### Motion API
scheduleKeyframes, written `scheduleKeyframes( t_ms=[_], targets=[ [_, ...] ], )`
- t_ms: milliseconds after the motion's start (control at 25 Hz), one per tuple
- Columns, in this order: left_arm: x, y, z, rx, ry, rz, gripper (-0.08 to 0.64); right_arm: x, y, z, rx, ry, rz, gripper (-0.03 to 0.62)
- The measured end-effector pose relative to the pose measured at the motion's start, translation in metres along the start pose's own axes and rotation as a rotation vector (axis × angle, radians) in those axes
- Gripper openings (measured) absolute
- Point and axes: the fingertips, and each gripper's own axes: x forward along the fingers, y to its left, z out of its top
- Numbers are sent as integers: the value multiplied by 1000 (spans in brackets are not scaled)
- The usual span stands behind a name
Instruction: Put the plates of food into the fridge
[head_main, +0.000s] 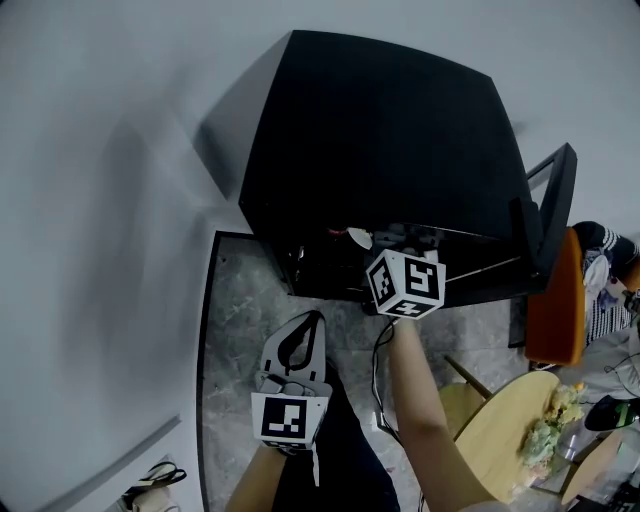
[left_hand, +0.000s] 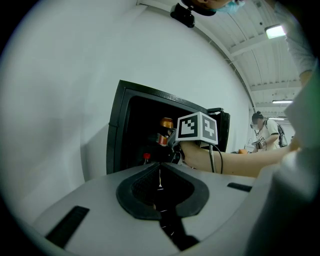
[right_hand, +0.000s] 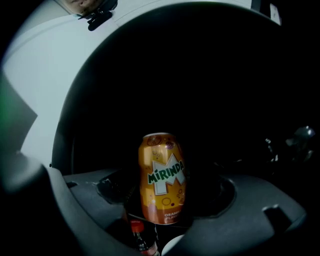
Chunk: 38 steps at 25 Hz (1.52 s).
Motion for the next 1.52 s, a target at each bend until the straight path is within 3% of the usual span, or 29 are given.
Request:
scheduleKeyframes(
  t_ms=[240, 400, 520, 560, 800, 1240, 1520],
  targets=[
    [-10, -3, -4, -5, -2, -4, 9, -30, 6, 9, -11, -30, -6, 305],
    [-19, -5, -8, -1, -6, -9, 9, -54, 21, 9, -72, -58, -20, 294],
    [-27, -5, -9, -7, -9, -3, 9, -52, 17, -2, -105, -9, -78, 51],
    [-29, -4, -9, -16, -5, 3, 9, -51, 14, -4, -105, 5, -101, 28],
    [-33, 6, -6, 1, -25, 25, 9, -39, 1, -21, -78, 84, -148, 21],
    [-20, 15, 4, 22, -33, 47, 9, -11, -12, -24, -73, 83, -130, 21],
    [-20, 14, 26, 29, -61, 46, 9, -82, 28, -1, 24, 42, -63, 21]
  ],
)
